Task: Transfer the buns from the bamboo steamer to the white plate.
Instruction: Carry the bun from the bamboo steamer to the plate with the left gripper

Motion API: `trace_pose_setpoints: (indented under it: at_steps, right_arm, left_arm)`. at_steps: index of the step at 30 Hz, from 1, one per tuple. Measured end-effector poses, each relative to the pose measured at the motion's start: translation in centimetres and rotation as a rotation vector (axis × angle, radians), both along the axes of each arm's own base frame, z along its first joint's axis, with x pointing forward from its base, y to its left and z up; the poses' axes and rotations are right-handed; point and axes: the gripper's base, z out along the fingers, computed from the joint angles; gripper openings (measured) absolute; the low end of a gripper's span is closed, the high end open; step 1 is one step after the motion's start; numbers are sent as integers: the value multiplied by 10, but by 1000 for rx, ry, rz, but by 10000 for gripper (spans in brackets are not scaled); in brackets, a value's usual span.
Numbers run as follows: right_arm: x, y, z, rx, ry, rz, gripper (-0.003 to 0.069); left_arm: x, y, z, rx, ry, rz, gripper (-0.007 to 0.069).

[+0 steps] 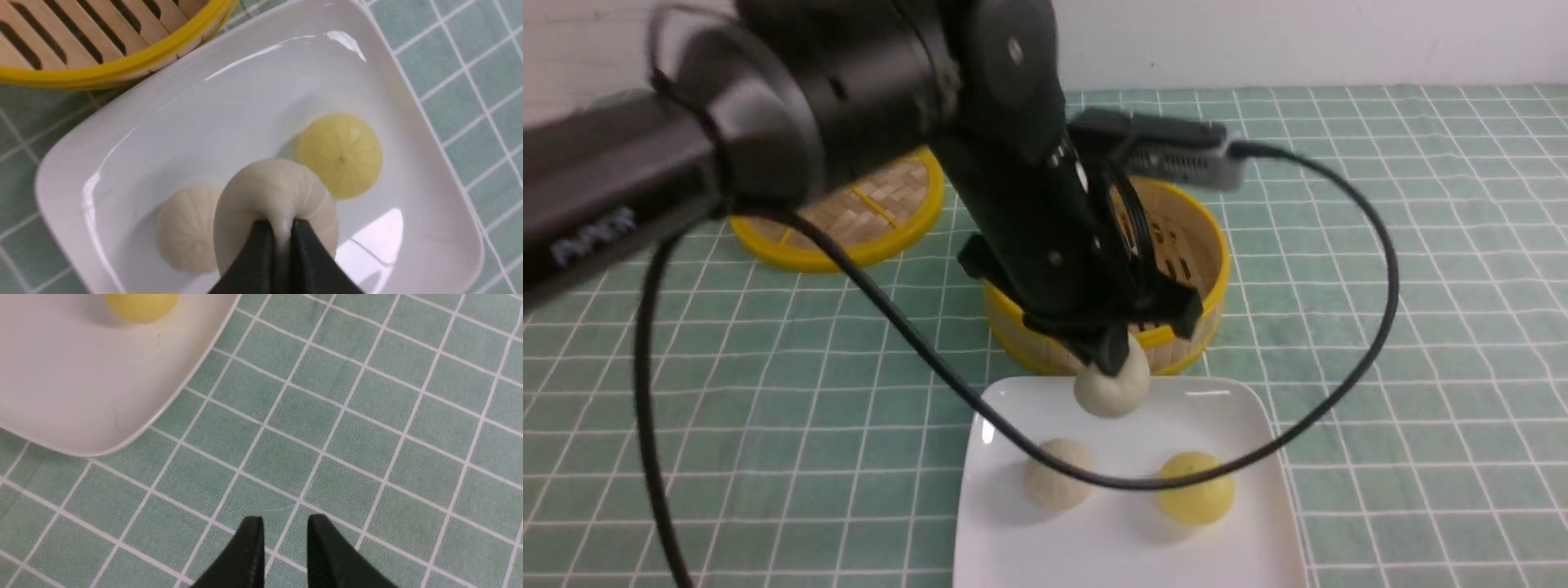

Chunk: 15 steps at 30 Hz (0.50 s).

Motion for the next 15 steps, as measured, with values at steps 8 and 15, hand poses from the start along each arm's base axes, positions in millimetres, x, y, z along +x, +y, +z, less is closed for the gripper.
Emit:
trace_pose_setpoints:
  at_steps: [8, 15]
  right_arm:
    - [0, 0, 0, 0, 0, 0, 188]
    - [0, 0, 0, 2, 1, 0, 191]
  left_arm:
    - [17, -19, -47, -2, -53, 51, 57]
    - [25, -25, -76, 25, -30, 55, 173]
